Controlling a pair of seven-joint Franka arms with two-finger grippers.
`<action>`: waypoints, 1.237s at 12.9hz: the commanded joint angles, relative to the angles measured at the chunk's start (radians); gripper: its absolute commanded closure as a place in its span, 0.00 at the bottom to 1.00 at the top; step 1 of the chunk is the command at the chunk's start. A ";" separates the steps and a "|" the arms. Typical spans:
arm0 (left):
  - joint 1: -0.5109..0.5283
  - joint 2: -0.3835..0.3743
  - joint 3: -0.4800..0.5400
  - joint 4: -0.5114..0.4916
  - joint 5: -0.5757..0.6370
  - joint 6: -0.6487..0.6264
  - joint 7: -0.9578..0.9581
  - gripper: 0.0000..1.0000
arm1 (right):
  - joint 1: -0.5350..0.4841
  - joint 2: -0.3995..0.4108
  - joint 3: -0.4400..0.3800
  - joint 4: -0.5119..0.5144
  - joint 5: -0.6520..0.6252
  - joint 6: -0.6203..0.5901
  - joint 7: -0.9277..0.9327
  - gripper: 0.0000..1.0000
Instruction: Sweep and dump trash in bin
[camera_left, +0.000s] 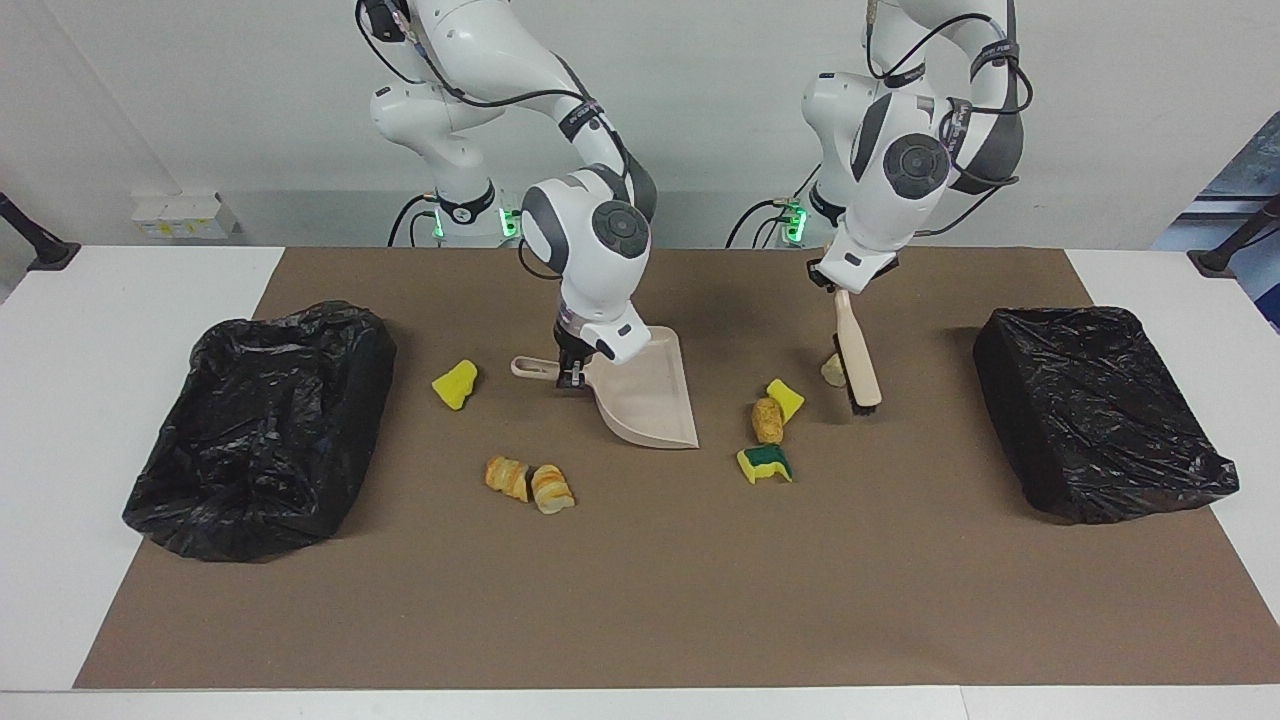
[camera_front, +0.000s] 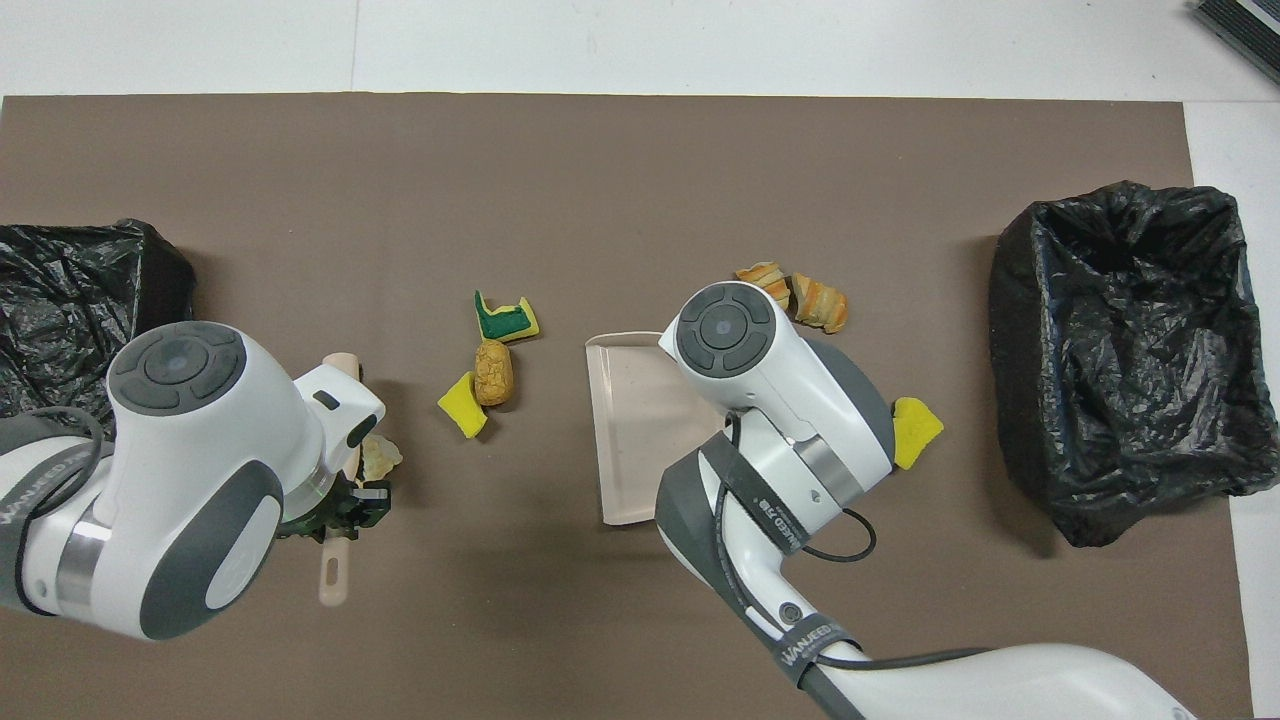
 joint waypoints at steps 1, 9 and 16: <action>0.020 -0.100 -0.001 -0.111 0.062 -0.003 -0.116 1.00 | -0.011 -0.034 0.005 -0.050 -0.016 0.023 0.033 1.00; -0.016 -0.114 -0.011 -0.282 -0.025 0.231 -0.354 1.00 | -0.008 -0.048 0.005 -0.075 -0.018 0.045 0.048 1.00; -0.053 0.015 -0.012 -0.208 -0.072 0.402 -0.111 1.00 | -0.009 -0.048 0.005 -0.077 -0.018 0.054 0.063 1.00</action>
